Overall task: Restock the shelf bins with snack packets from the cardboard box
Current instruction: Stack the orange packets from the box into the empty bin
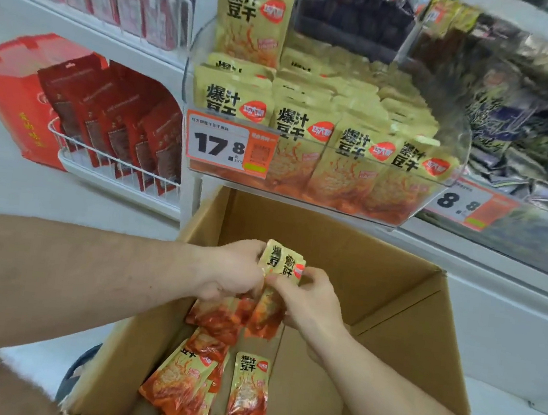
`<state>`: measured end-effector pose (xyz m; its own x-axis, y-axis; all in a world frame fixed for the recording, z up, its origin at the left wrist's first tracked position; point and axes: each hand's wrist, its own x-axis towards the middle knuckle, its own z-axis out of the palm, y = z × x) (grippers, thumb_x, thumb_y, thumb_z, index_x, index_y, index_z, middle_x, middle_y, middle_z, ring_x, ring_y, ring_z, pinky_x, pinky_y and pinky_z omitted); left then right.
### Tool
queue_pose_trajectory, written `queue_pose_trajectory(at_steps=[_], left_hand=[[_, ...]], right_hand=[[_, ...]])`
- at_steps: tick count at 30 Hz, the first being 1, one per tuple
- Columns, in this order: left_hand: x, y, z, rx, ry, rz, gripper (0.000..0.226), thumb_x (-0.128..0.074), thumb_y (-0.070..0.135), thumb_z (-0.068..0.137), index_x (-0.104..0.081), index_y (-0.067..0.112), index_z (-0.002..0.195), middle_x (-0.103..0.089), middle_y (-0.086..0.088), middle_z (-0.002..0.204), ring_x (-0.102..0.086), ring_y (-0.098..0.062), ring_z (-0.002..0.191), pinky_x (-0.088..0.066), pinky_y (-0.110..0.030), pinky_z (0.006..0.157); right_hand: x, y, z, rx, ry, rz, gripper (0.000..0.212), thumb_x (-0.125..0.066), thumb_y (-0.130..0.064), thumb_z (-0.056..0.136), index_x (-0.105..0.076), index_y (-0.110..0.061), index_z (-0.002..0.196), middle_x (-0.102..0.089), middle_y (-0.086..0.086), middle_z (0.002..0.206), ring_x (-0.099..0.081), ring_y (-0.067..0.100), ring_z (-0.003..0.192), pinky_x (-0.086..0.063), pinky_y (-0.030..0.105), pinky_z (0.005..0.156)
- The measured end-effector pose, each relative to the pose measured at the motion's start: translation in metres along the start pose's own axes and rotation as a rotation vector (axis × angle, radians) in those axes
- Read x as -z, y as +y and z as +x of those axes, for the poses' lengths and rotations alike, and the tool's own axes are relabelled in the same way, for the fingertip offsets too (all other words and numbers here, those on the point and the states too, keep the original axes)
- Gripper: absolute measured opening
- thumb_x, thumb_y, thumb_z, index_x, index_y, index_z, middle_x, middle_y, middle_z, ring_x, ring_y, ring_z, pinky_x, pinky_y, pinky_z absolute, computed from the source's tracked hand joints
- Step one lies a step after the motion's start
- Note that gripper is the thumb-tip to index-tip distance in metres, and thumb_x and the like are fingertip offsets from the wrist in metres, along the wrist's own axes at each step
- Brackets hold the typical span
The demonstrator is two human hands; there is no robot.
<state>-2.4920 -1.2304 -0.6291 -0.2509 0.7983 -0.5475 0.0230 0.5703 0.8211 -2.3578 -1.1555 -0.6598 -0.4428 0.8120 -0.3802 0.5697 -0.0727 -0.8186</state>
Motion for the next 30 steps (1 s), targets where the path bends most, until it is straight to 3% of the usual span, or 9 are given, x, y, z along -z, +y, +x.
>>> queue_pose_trajectory(at_steps=[3,8,12,16,19,22,25,27,30], left_hand=[[0.000,0.013,-0.019,-0.096,-0.065,-0.011,0.074,-0.053,-0.010,0.051,-0.060,0.019,0.119,-0.071,-0.011,0.113,-0.065,-0.031,0.112,-0.051,-0.055,0.097],[0.013,0.021,-0.036,-0.212,-0.118,-0.077,0.068,-0.057,-0.025,0.072,-0.054,0.016,0.126,-0.070,-0.012,0.116,-0.069,-0.023,0.104,-0.058,-0.033,0.075],[0.020,0.028,-0.047,-0.316,-0.023,-0.051,0.066,-0.075,-0.007,0.073,-0.054,0.021,0.129,-0.072,-0.001,0.114,-0.069,-0.017,0.106,-0.057,-0.037,0.092],[0.034,0.040,-0.057,-0.403,0.071,-0.078,0.056,-0.074,-0.006,0.078,-0.057,0.023,0.123,-0.074,0.001,0.110,-0.069,-0.019,0.104,-0.056,-0.039,0.094],[0.046,0.053,-0.067,-0.442,0.060,-0.113,0.056,-0.066,-0.015,0.082,-0.058,0.022,0.122,-0.073,-0.002,0.114,-0.068,-0.022,0.110,-0.053,-0.042,0.098],[0.054,0.067,-0.077,-0.473,0.044,-0.143,0.059,-0.061,-0.020,0.084,-0.057,0.022,0.125,-0.072,-0.003,0.117,-0.067,-0.020,0.111,-0.052,-0.040,0.099],[0.062,0.081,-0.086,-0.532,0.024,-0.165,0.058,-0.059,-0.021,0.085,-0.056,0.020,0.126,-0.071,-0.004,0.119,-0.066,-0.020,0.113,-0.053,-0.033,0.096],[0.067,0.089,-0.091,-0.568,0.030,-0.179,0.058,-0.059,-0.020,0.085,-0.054,0.019,0.128,-0.070,-0.004,0.122,-0.066,-0.019,0.114,-0.054,-0.033,0.096],[0.070,0.099,-0.094,-0.607,0.072,-0.185,0.055,-0.059,-0.017,0.088,-0.055,0.023,0.125,-0.070,-0.004,0.121,-0.066,-0.019,0.112,-0.053,-0.038,0.098]], right_hand=[[0.008,-0.025,-0.019,0.031,0.051,-0.001,0.074,-0.077,-0.058,0.051,-0.051,-0.030,0.114,-0.068,-0.010,0.098,-0.068,0.009,0.088,-0.060,0.038,0.080],[0.018,-0.057,-0.035,0.102,0.113,-0.034,0.073,-0.083,-0.056,0.052,-0.049,-0.029,0.111,-0.068,-0.011,0.095,-0.068,0.009,0.085,-0.061,0.038,0.076],[0.021,-0.082,-0.045,0.175,0.109,-0.098,0.072,-0.087,-0.054,0.055,-0.048,-0.028,0.111,-0.066,-0.013,0.094,-0.065,0.005,0.085,-0.058,0.032,0.077],[0.033,-0.104,-0.046,0.241,0.111,-0.079,0.080,-0.090,-0.055,0.050,-0.051,-0.027,0.114,-0.069,-0.007,0.096,-0.068,0.011,0.088,-0.058,0.038,0.079],[0.051,-0.129,-0.046,0.279,0.006,-0.027,0.054,-0.092,-0.032,0.063,-0.062,-0.021,0.107,-0.073,-0.005,0.093,-0.070,0.009,0.084,-0.053,0.025,0.068],[0.064,-0.151,-0.044,0.313,-0.192,-0.060,0.032,-0.085,-0.018,0.072,-0.073,-0.018,0.101,-0.077,-0.005,0.094,-0.072,0.013,0.093,-0.055,0.028,0.081],[0.069,-0.168,-0.040,0.343,-0.304,-0.031,0.031,-0.081,-0.015,0.073,-0.073,-0.014,0.103,-0.077,0.002,0.100,-0.072,0.021,0.097,-0.054,0.038,0.091],[0.071,-0.178,-0.039,0.355,-0.338,0.008,0.040,-0.081,-0.019,0.067,-0.072,-0.013,0.105,-0.076,0.005,0.103,-0.072,0.025,0.098,-0.054,0.041,0.089],[0.072,-0.191,-0.037,0.372,-0.359,0.061,0.034,-0.079,-0.014,0.074,-0.071,-0.010,0.107,-0.075,0.009,0.104,-0.072,0.029,0.096,-0.057,0.042,0.080]])
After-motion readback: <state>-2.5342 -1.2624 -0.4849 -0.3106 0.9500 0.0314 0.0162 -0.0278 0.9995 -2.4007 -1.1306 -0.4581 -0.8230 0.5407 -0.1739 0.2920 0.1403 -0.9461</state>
